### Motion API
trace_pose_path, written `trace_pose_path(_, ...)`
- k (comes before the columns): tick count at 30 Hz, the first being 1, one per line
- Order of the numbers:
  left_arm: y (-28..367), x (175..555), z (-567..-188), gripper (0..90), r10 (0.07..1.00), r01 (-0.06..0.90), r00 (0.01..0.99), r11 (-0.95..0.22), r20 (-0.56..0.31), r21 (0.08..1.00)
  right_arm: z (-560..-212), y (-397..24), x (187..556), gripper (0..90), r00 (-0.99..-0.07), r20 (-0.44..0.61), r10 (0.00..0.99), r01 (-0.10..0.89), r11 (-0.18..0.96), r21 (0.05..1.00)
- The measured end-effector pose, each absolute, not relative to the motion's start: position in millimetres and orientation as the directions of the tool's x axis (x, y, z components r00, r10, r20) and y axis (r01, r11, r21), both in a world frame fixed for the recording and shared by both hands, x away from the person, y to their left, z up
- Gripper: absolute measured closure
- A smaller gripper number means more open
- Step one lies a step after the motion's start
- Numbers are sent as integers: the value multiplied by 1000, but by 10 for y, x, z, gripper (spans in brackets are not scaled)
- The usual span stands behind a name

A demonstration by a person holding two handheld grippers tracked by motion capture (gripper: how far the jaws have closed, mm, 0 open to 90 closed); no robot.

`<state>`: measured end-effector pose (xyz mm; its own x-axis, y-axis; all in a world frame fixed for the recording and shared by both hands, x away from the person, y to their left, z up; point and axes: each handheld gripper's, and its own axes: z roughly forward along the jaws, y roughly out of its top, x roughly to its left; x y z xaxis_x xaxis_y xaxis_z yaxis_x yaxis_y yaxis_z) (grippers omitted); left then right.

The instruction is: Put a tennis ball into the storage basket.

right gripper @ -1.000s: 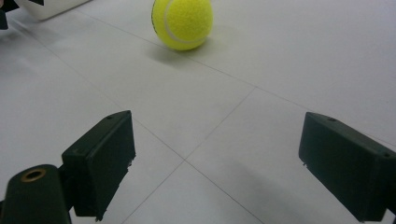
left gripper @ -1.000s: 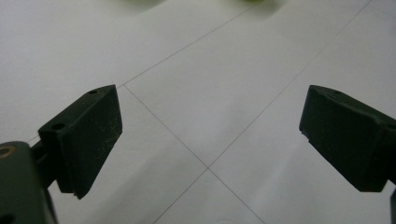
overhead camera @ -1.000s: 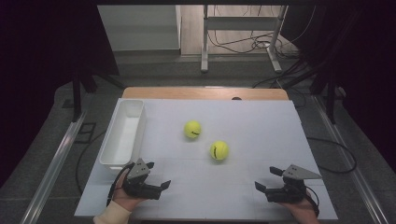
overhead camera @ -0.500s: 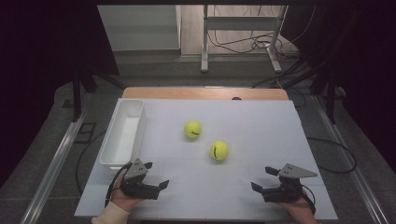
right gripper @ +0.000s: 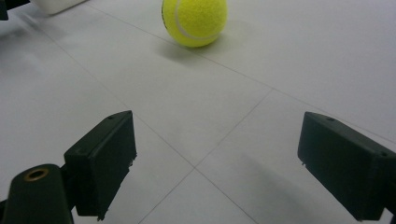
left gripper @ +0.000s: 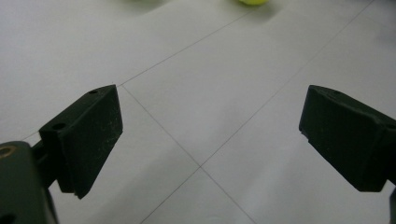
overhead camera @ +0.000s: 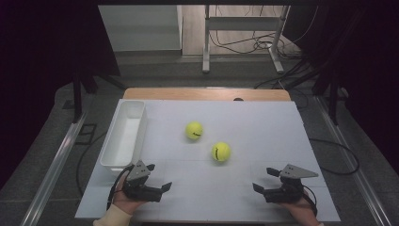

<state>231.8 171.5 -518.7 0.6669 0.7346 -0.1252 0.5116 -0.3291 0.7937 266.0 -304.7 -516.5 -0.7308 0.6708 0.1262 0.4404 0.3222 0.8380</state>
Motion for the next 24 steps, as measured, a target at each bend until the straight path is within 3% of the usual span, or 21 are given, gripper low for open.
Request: trace_pose_path(24, 1680, 2372, -5131, 70, 738, 520, 656, -289, -159, 804, -5125, -3031, 2651, 136, -735, 98, 671, 418, 335, 844)
